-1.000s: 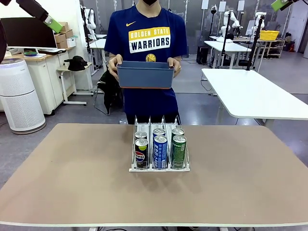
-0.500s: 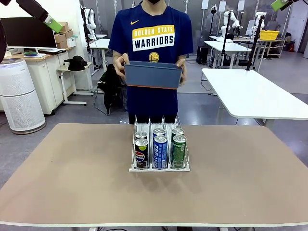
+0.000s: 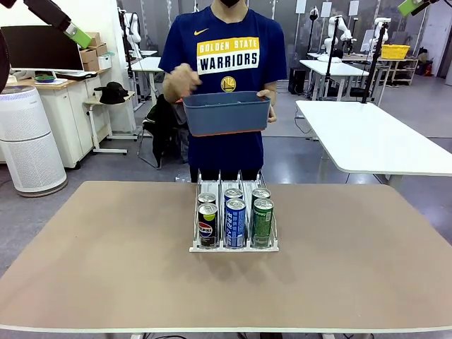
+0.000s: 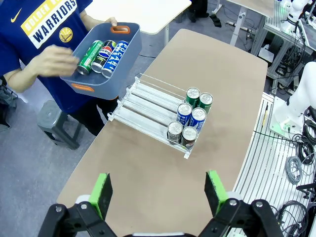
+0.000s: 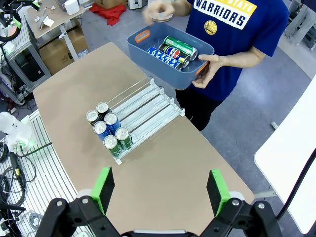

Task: Fill the beverage cans into the dispenser.
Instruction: Pick up the Sprite handed by the human.

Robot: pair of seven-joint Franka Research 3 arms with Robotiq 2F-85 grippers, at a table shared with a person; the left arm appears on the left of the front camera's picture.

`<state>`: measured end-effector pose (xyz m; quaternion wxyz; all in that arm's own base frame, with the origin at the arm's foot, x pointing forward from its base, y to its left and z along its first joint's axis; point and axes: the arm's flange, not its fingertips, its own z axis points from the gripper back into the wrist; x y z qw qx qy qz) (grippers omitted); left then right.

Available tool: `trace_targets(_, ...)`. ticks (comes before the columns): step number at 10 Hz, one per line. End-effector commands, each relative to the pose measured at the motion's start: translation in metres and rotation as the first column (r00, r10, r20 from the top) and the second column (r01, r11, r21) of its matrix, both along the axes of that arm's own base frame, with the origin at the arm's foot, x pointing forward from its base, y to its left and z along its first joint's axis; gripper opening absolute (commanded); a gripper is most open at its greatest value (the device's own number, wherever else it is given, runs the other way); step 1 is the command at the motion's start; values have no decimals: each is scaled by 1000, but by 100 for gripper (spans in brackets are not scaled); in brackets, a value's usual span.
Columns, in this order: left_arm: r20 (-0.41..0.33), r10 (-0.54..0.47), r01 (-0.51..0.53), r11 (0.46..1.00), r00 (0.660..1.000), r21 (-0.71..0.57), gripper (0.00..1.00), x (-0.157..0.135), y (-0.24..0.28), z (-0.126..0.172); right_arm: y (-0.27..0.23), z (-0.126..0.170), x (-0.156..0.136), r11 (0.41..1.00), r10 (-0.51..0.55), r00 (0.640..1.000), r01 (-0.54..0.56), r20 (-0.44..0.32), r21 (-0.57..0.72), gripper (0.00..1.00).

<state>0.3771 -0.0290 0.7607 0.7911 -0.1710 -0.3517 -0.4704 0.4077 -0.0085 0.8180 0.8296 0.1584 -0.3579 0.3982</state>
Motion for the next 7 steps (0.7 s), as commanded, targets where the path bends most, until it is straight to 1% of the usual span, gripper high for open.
trace_targets(1, -9, 7, -6, 1000, 1000, 9, 100, 0, 0, -1, 0, 0, -2, 1000, 0, 1000, 0, -8, -8, 100)
trace_targets(7, -9, 7, -6, 1000, 1000, 9, 100, 0, 0, -1, 0, 0, -2, 1000, 0, 1000, 0, -8, -8, 100)
